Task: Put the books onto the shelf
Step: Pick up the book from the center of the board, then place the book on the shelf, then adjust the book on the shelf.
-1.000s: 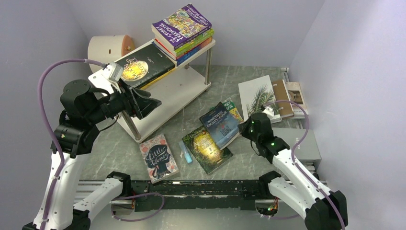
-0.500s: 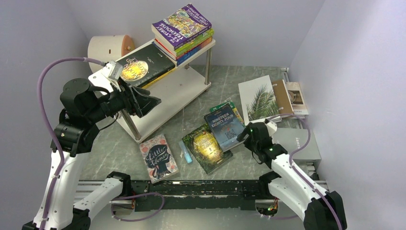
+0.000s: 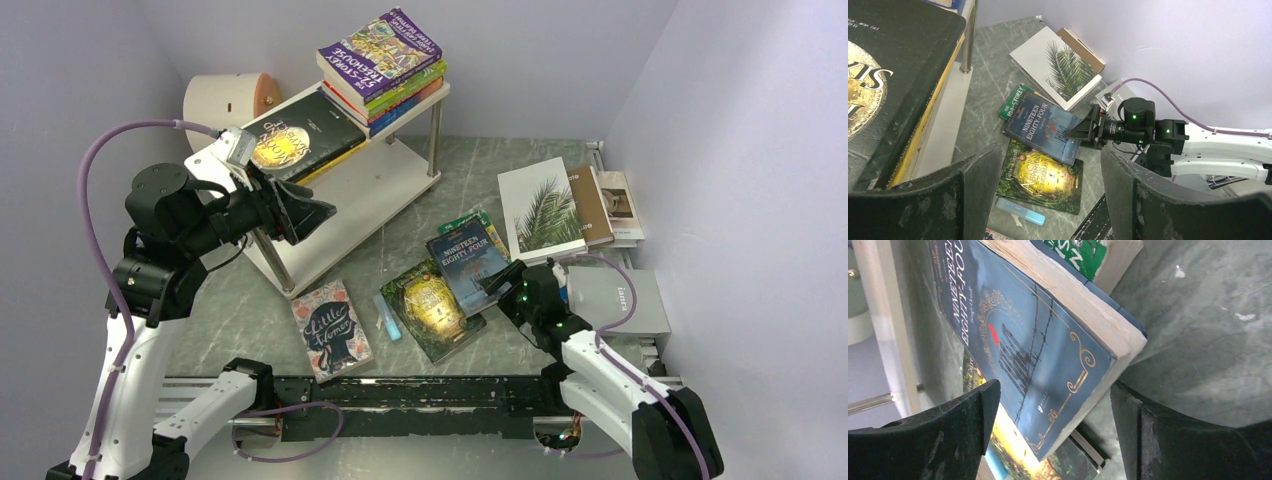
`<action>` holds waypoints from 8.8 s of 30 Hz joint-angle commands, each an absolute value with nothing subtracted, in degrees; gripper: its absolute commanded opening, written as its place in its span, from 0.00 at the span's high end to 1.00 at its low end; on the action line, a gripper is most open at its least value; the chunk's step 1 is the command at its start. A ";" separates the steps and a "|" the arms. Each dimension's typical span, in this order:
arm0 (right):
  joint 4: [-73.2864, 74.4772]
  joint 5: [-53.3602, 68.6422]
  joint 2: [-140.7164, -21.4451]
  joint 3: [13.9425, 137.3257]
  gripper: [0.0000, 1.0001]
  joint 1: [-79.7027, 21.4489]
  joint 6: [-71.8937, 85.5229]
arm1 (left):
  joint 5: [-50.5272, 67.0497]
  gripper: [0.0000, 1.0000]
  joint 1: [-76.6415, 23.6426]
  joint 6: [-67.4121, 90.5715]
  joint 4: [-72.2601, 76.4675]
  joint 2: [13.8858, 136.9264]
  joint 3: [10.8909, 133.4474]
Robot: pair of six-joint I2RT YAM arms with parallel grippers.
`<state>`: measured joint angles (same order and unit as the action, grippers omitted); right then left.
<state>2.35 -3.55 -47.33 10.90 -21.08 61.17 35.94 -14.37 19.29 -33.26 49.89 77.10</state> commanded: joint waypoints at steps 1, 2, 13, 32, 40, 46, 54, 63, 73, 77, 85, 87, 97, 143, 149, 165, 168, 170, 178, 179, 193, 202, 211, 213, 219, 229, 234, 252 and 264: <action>-2.95 -1.81 -50.57 9.39 0.17 -20.45 65.56 | 35.03 0.23 -14.76 19.33 -32.70 49.59 79.14; -4.23 -1.62 -51.17 9.09 0.18 -20.34 66.24 | 34.99 0.23 -14.77 19.38 -32.77 49.67 79.23; -7.78 -1.32 -42.59 7.37 0.78 -19.95 65.16 | 34.21 0.23 -14.72 20.70 -32.61 48.90 78.50; -5.83 8.33 -28.17 27.56 1.00 -19.82 63.08 | 32.41 0.22 -14.76 28.60 -32.21 46.16 76.38; -18.90 10.93 -26.21 31.91 1.00 -19.81 65.94 | 32.08 0.20 -14.76 39.42 -22.26 46.42 74.56; -26.84 18.44 -28.62 38.03 1.00 -19.78 63.19 | 36.64 0.22 -14.77 44.93 -13.82 52.94 77.88; -30.55 27.17 -32.85 43.14 1.00 -19.85 64.42 | 48.88 0.13 -14.77 49.22 0.38 59.51 78.87; -35.57 30.91 -39.37 44.38 1.00 -19.83 73.90 | 55.56 0.08 -14.77 56.63 13.73 58.99 74.49; -39.55 35.42 -41.66 44.36 1.00 -19.84 77.06 | 51.88 0.07 -14.76 50.07 -1.38 62.24 77.47; -37.62 37.42 -42.03 44.98 1.00 -19.80 75.49 | 53.12 0.06 -14.74 52.52 2.63 61.52 76.36; -32.45 41.70 -43.58 47.94 1.00 -19.82 70.00 | 58.51 0.10 -14.74 56.82 7.66 60.35 74.83; -32.30 42.69 -44.63 49.26 1.00 -19.85 68.69 | 59.84 0.15 -14.77 57.86 9.26 59.60 73.46; -27.62 51.75 -53.67 59.25 1.00 -19.85 62.91 | 63.32 0.37 -14.77 54.66 3.60 59.40 73.94; -13.64 36.38 -54.50 62.00 0.26 -19.84 56.84 | 10.27 0.95 -14.68 39.45 -19.39 56.15 99.67; -14.54 36.75 -54.99 61.12 0.27 -19.79 57.45 | -5.22 0.95 -14.70 37.74 -25.36 53.45 97.95; -10.40 31.26 -52.83 60.29 0.31 -19.81 56.69 | -4.38 0.95 -14.68 46.47 -22.77 52.81 87.27; -7.84 28.56 -52.23 60.72 0.31 -19.88 55.66 | -4.31 0.95 -14.68 47.75 -21.78 53.00 86.39; -6.27 26.28 -51.60 60.78 0.32 -19.87 54.86 | -4.32 0.95 -14.68 48.38 -21.58 53.35 86.09; -3.17 23.50 -50.71 61.10 0.33 -19.88 53.26 | -2.75 0.91 -14.68 49.68 -20.96 53.50 84.24; -3.16 23.52 -50.78 60.96 0.33 -19.93 53.24 | -2.46 0.87 -14.68 49.74 -21.11 53.57 84.23; -3.13 23.91 -51.15 60.34 0.34 -19.87 53.83 | -12.87 0.28 -14.68 44.10 -28.50 53.73 87.27; 3.15 17.59 -50.60 63.02 0.34 -19.84 49.13 | -16.61 0.09 -14.70 17.73 -46.66 61.09 102.27; 5.08 18.57 -56.58 67.73 0.34 -19.89 44.37 | -29.19 0.04 -14.68 15.00 -47.20 59.69 99.92; 4.72 20.61 -59.46 69.99 0.35 -20.20 42.52 | -28.68 0.04 -14.68 15.52 -47.29 61.51 101.17; 9.07 11.62 -67.11 77.81 0.36 -30.47 34.75 | -27.97 0.03 -14.68 15.81 -44.83 69.75 105.98; 12.68 -5.07 -79.37 91.52 0.37 -44.37 27.40 | -9.46 0.03 0.33 17.04 -43.99 81.50 116.25; 13.19 -7.96 -82.98 95.70 0.37 -47.32 25.48 | 4.63 0.08 5.28 14.05 -42.46 83.80 114.53; 10.56 -3.32 -87.60 93.25 0.44 -54.15 25.89 | 33.83 0.19 9.41 8.30 -38.66 93.07 117.59; 7.69 -3.26 -91.93 95.00 0.58 -57.95 24.27 | 39.56 0.40 9.47 6.98 -38.24 91.76 113.45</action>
<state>9.78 -3.20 -90.21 93.60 -56.86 25.54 36.12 8.93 7.90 -39.20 93.84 114.21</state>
